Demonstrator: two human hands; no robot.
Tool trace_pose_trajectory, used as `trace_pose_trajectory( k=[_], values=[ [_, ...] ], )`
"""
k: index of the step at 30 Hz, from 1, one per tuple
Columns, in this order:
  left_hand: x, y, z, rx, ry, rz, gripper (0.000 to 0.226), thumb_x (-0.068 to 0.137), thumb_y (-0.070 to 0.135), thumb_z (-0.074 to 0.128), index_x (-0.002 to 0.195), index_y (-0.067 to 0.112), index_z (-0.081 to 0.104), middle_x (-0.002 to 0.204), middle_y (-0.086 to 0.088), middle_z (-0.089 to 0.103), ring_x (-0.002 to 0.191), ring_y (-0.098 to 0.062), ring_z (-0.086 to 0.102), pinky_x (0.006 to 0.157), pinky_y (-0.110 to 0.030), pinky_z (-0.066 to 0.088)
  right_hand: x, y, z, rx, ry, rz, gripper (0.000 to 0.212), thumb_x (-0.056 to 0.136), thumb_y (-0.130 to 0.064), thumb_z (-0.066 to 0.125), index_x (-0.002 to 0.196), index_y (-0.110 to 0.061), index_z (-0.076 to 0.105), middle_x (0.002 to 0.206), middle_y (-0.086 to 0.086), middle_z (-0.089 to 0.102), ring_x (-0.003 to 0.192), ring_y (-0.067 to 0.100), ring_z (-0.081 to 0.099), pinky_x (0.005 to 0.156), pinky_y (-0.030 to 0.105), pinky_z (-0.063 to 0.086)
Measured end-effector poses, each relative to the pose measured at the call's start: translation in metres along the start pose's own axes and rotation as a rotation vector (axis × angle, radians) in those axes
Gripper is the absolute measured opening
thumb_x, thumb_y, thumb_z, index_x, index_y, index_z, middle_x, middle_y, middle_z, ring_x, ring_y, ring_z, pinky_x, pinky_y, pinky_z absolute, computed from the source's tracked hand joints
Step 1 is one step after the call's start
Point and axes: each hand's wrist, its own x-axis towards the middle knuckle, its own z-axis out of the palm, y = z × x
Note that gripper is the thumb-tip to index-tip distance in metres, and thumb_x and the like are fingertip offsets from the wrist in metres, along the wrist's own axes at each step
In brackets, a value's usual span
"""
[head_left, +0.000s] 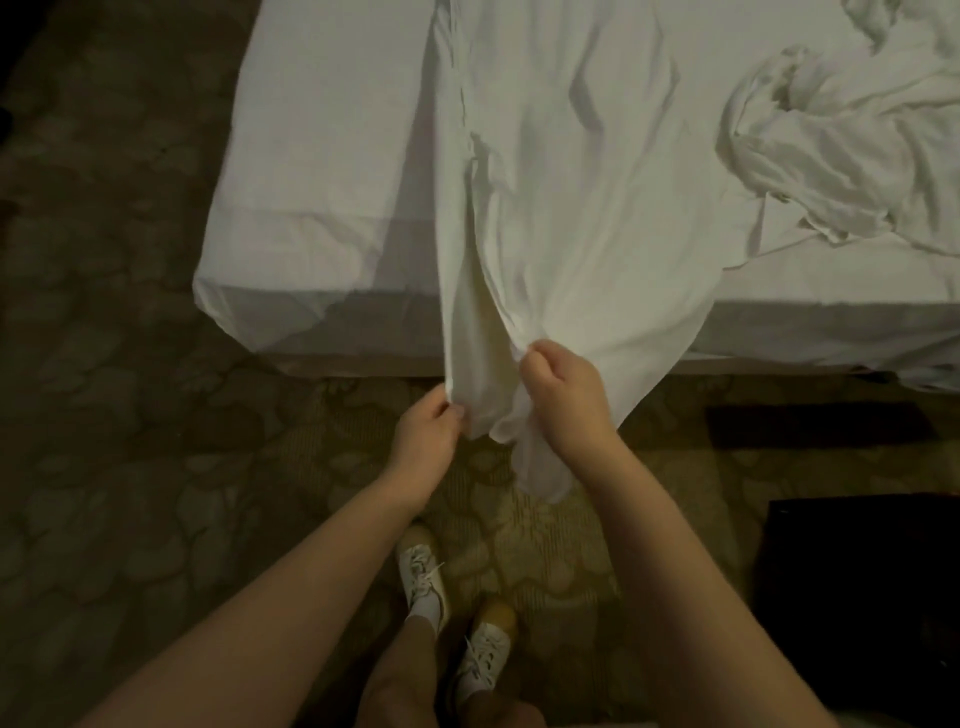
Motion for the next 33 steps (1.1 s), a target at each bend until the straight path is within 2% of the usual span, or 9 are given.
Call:
trace_pose_trajectory(
  k=[9, 11, 14, 18, 22, 24, 27, 29, 33],
  values=[
    [-0.005, 0.033, -0.009, -0.352, -0.047, -0.02, 0.03, 0.099, 0.02, 0.039, 0.083, 0.018, 0.064, 0.067, 0.005, 0.069, 0.074, -0.012, 0.064, 0.067, -0.026, 0.049, 0.021, -0.032, 0.047, -0.056, 0.055, 0.009, 0.025, 0.092, -0.019, 0.043, 0.067, -0.016, 0.043, 0.065, -0.002, 0.047, 0.06, 0.013, 0.043, 0.06, 0.03, 0.031],
    [-0.006, 0.027, -0.018, -0.491, -0.086, -0.073, 0.032, 0.099, 0.027, 0.037, 0.09, 0.017, 0.065, 0.077, 0.002, 0.072, 0.082, -0.015, 0.066, 0.074, -0.03, 0.051, 0.016, -0.033, 0.058, 0.008, 0.003, 0.013, 0.011, 0.094, -0.021, 0.043, 0.093, -0.018, 0.053, 0.078, -0.005, 0.056, 0.072, 0.013, 0.052, 0.067, 0.029, 0.037],
    [-0.005, 0.025, -0.029, -0.744, -0.181, -0.134, 0.043, 0.089, 0.047, 0.042, 0.11, 0.016, 0.063, 0.107, -0.006, 0.07, 0.104, -0.023, 0.064, 0.091, -0.04, 0.05, 0.013, -0.028, 0.062, 0.14, -0.035, 0.0, 0.034, 0.098, -0.026, 0.04, 0.132, -0.024, 0.041, 0.086, -0.011, 0.058, 0.079, 0.008, 0.056, 0.073, 0.027, 0.043],
    [0.001, 0.02, -0.021, -0.461, -0.143, -0.065, 0.029, 0.096, 0.019, 0.046, 0.122, 0.014, 0.057, 0.106, -0.006, 0.07, 0.098, -0.019, 0.067, 0.084, -0.035, 0.054, 0.015, -0.013, 0.063, 0.578, -0.118, 0.217, 0.032, 0.098, -0.022, 0.045, 0.129, -0.024, 0.049, 0.12, -0.001, 0.059, 0.109, 0.013, 0.057, 0.083, 0.024, 0.049],
    [0.005, 0.018, -0.001, -0.426, -0.005, -0.066, 0.022, 0.096, 0.007, 0.044, 0.105, 0.018, 0.062, 0.099, -0.005, 0.069, 0.094, -0.02, 0.065, 0.082, -0.03, 0.053, -0.011, 0.018, 0.065, 0.593, 0.346, 0.168, 0.019, 0.093, -0.012, 0.051, 0.102, -0.028, 0.058, 0.104, -0.008, 0.061, 0.097, 0.008, 0.059, 0.08, 0.02, 0.05],
    [0.008, 0.02, 0.003, -0.562, 0.031, -0.083, 0.023, 0.095, 0.001, 0.043, 0.103, 0.015, 0.059, 0.095, -0.003, 0.067, 0.087, -0.017, 0.064, 0.073, -0.025, 0.055, -0.033, 0.038, 0.07, 0.597, 0.492, 0.365, 0.013, 0.092, -0.021, 0.055, 0.104, -0.024, 0.057, 0.099, -0.005, 0.059, 0.09, 0.011, 0.057, 0.069, 0.019, 0.048],
    [0.006, 0.028, 0.007, -0.658, 0.004, -0.077, 0.026, 0.095, -0.001, 0.043, 0.112, 0.011, 0.058, 0.096, -0.001, 0.067, 0.085, -0.013, 0.065, 0.075, -0.026, 0.055, -0.035, 0.045, 0.08, 1.104, 0.151, 0.717, 0.054, 0.087, -0.056, 0.049, 0.124, -0.017, 0.057, 0.103, 0.002, 0.065, 0.094, 0.018, 0.06, 0.076, 0.031, 0.049],
    [0.004, 0.035, 0.008, -0.664, -0.002, -0.064, 0.027, 0.094, -0.002, 0.044, 0.116, 0.009, 0.056, 0.098, -0.001, 0.067, 0.087, -0.014, 0.065, 0.079, -0.027, 0.054, -0.019, 0.04, 0.078, 1.502, 0.008, 0.717, 0.065, 0.087, -0.064, 0.039, 0.124, -0.014, 0.058, 0.113, 0.012, 0.067, 0.106, 0.028, 0.061, 0.085, 0.04, 0.053],
    [0.004, 0.047, 0.001, -0.651, 0.017, -0.032, 0.029, 0.094, -0.003, 0.043, 0.116, 0.012, 0.055, 0.096, 0.003, 0.067, 0.085, -0.01, 0.064, 0.077, -0.023, 0.054, 0.011, 0.041, 0.06, 1.768, 0.191, 0.569, 0.054, 0.093, -0.052, 0.044, 0.118, -0.006, 0.058, 0.109, 0.018, 0.067, 0.107, 0.034, 0.059, 0.09, 0.048, 0.049]
  ],
)
